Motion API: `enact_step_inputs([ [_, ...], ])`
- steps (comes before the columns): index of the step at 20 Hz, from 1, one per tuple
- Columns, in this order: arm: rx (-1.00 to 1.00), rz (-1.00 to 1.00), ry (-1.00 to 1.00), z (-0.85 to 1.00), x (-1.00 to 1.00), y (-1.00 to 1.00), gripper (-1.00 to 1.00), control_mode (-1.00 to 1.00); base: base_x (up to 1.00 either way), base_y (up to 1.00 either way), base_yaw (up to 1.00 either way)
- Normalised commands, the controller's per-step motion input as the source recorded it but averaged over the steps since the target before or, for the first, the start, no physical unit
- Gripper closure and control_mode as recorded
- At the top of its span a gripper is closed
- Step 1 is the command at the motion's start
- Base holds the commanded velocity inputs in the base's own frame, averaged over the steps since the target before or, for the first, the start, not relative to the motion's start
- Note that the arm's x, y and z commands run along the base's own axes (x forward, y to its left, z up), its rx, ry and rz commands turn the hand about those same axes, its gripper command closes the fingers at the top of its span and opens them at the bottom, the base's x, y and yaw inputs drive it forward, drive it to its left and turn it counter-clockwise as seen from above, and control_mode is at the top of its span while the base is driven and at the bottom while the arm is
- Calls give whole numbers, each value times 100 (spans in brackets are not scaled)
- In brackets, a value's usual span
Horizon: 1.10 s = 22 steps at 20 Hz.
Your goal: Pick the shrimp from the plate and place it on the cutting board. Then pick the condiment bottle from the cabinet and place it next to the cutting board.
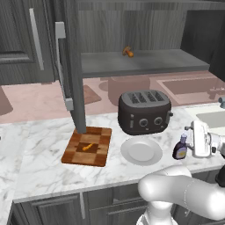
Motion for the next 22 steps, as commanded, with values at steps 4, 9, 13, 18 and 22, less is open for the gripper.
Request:
enact_step_inputs([
  [4,0,0,0,27,-1,1,-100,-100,0,0,0],
  [9,0,0,0,17,-10,0,-100,-100,0,0,0],
  [13,0,3,0,-18,-22,6,-100,-100,0,0,0],
  [18,0,5,-3,-49,-32,10,-100,-100,0,0,0],
  [22,0,6,-12,-44,-44,10,-100,-100,0,0,0],
])
